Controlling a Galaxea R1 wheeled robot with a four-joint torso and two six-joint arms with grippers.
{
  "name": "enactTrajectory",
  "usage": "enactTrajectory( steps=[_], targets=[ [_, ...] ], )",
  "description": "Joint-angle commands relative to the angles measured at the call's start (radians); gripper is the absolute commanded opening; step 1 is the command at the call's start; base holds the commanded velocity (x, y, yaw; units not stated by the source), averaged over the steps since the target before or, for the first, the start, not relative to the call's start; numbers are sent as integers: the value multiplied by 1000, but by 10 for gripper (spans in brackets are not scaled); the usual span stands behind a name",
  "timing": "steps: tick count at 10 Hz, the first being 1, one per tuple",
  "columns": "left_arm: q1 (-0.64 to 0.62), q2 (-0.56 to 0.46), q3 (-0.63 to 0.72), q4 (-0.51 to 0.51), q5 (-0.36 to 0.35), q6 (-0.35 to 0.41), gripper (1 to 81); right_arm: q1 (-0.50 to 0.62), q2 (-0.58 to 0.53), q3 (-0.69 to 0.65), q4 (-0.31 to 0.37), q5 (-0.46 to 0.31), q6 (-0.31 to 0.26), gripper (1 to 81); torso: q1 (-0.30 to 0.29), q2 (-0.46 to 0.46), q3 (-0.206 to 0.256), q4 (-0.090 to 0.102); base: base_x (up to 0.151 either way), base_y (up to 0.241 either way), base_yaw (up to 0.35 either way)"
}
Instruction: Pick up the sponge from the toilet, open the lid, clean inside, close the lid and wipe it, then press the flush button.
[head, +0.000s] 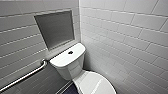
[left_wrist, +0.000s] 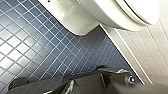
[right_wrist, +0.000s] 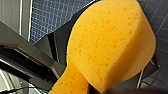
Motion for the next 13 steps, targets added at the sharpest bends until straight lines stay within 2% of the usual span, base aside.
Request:
enactTrajectory(
  steps=[1, 2, 3, 5, 6, 9, 10, 11, 12, 13],
  targets=[
    [-102, -4, -8, -58, 50, -5, 811, 2, -42, 14, -28, -60, -5, 10, 0, 0, -47, 0, 0, 0, 0],
    [-110, 4, -8, -64, 50, -5, 811, 3, -43, 15, -28, -60, -6, 10, 0, 0, -65, 0, 0, 0, 0],
    [-121, 12, -8, -64, 52, -5, 811, 5, -43, 17, -28, -57, -6, 10, 0, 0, -29, 0, 0, 0, 0],
    [-145, 32, -9, -78, 58, -5, 811, 9, -43, 18, -28, -57, -6, 10, 1, 0, -53, 0, 0, 0, 0],
    [-160, 44, -12, -92, 58, -5, 811, 9, -43, 18, -28, -58, -6, 10, 1, 0, -56, -38, 0, 0, 0],
    [-191, 79, -12, -116, 58, -5, 811, 11, -40, 14, -28, -58, -6, 10, 1, 0, -55, -96, 0, 0, 0],
    [-199, 94, -12, -136, 58, -5, 811, 12, -40, 14, -29, -58, -6, 10, 1, 0, -55, -63, 0, 0, 0],
    [-207, 108, -12, -145, 58, -5, 811, 14, -39, 14, -28, -58, -6, 10, 1, 0, -55, -84, 0, 0, 0],
    [-213, 128, -12, -161, 56, -5, 811, 16, -37, 9, -28, -57, -5, 10, 1, 0, -55, -94, 0, 0, 0],
    [-219, 148, -20, -188, 56, -5, 811, 16, -31, 0, -28, -57, -5, 10, 1, 0, -55, -95, 0, 0, 0]
  ],
)
